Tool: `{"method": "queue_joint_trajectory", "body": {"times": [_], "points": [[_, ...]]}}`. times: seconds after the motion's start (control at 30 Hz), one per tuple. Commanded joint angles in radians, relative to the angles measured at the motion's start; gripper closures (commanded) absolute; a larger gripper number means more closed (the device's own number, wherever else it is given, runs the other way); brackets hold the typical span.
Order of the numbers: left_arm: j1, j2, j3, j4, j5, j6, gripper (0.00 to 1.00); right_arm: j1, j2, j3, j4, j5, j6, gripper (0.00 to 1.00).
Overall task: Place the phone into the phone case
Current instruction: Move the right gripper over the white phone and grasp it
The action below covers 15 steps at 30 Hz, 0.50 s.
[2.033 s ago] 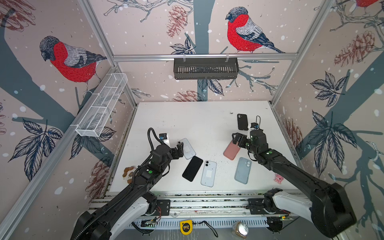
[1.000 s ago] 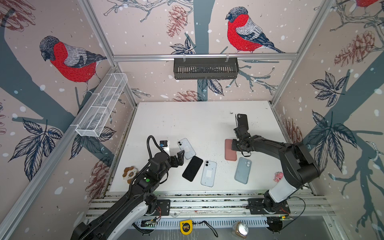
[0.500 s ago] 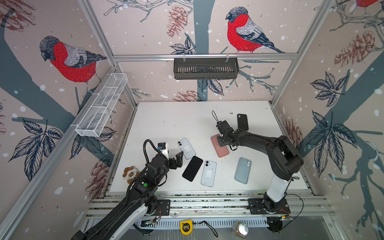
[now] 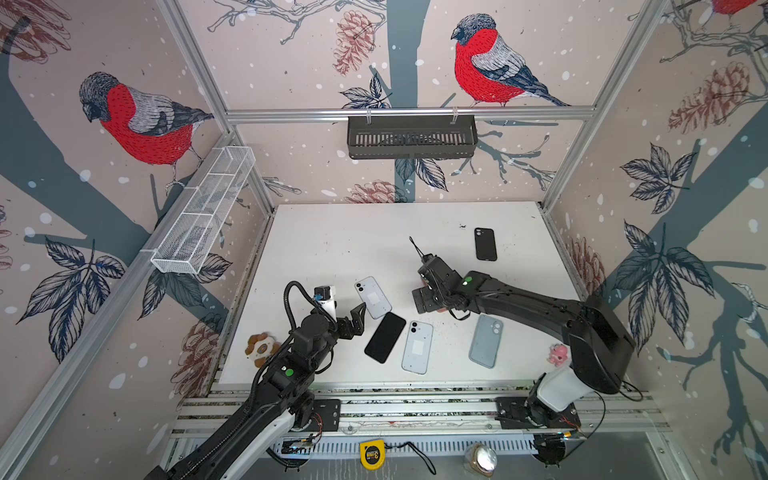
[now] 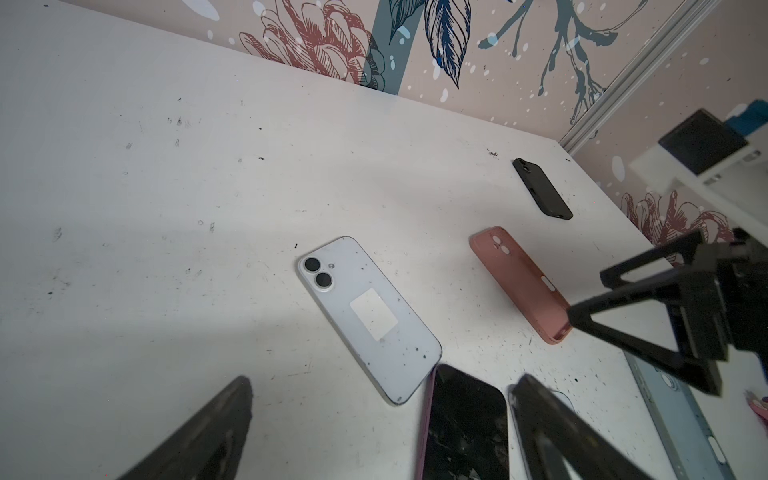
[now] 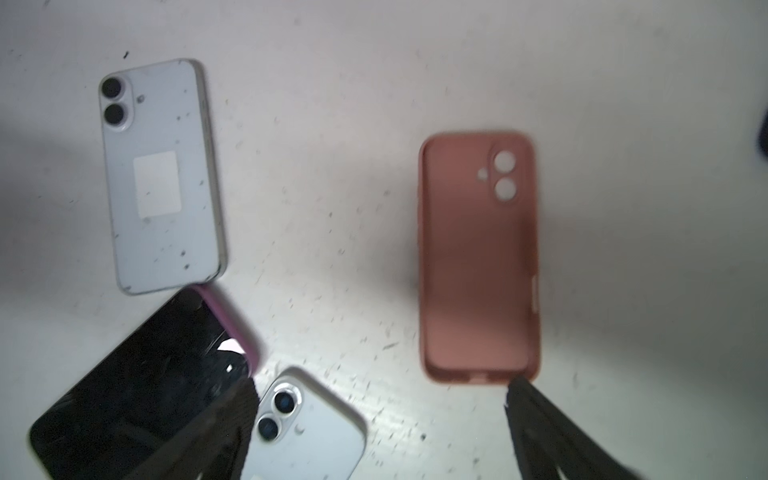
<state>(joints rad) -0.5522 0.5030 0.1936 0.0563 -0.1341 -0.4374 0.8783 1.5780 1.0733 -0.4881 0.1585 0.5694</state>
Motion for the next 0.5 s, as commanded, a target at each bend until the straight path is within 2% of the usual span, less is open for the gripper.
{"method": "queue_joint_trajectory", "body": {"times": [0.0,0.07,0.17,0.37,0.47], "points": [[-0.003,-0.008,-0.005,0.012,-0.016,-0.008,0.02,0.053,-0.032,-0.042,-0.074,-0.097,0.354,0.04],[-0.003,-0.018,-0.007,0.011,-0.016,-0.009,0.02,0.096,-0.015,-0.044,-0.106,-0.114,0.469,0.0],[-0.003,-0.034,-0.01,0.005,-0.016,-0.009,0.02,0.153,0.04,-0.009,-0.164,-0.114,0.562,0.0],[-0.002,-0.061,-0.017,-0.005,-0.016,-0.01,0.02,0.217,0.213,0.084,-0.26,-0.112,0.637,0.0],[-0.002,-0.071,-0.018,-0.007,-0.013,-0.009,0.02,0.227,0.24,0.086,-0.243,-0.12,0.65,0.0]]}}
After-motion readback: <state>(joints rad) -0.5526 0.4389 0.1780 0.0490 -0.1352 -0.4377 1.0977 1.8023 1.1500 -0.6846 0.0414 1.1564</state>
